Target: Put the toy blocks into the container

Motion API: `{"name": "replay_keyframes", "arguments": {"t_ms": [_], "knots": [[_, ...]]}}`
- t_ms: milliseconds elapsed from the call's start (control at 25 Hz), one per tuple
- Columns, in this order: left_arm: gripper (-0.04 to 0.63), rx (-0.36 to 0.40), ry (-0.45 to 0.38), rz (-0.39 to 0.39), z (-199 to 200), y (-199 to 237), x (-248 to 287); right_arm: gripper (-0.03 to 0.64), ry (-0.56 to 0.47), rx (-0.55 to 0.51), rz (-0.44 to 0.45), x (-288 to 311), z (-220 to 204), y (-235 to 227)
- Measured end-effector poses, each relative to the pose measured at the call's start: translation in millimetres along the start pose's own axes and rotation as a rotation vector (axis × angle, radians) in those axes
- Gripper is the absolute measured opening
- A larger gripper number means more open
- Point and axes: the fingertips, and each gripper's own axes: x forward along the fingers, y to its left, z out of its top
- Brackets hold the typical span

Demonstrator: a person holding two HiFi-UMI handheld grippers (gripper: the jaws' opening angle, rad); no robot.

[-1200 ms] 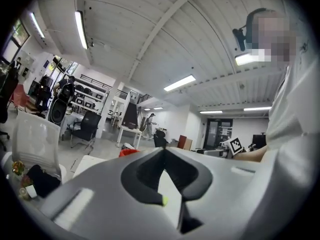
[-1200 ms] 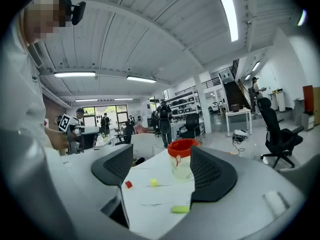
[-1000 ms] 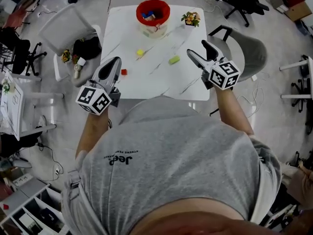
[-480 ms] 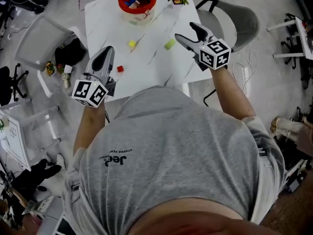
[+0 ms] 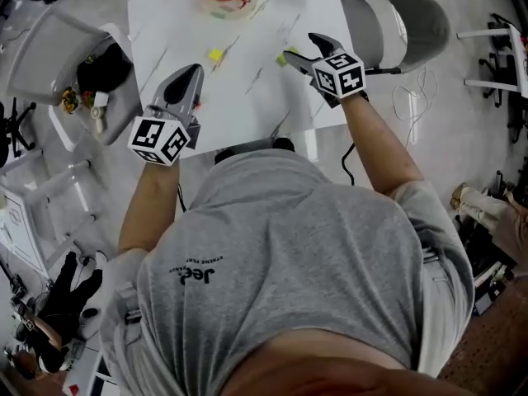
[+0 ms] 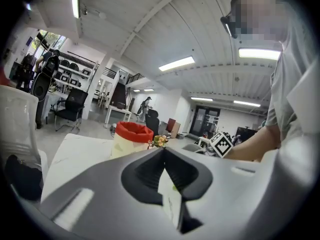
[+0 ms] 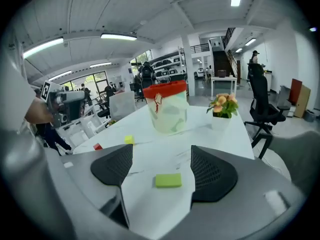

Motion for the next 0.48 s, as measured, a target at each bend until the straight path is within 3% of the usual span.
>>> {"name": "replay_keyframes", "arguments": {"t_ms": [480], "knots": [[0.058,-0.048,0.038,-0.019,-40,4,30,0.373,0.202,0.011,-0.024,64,-73,-14]]}}
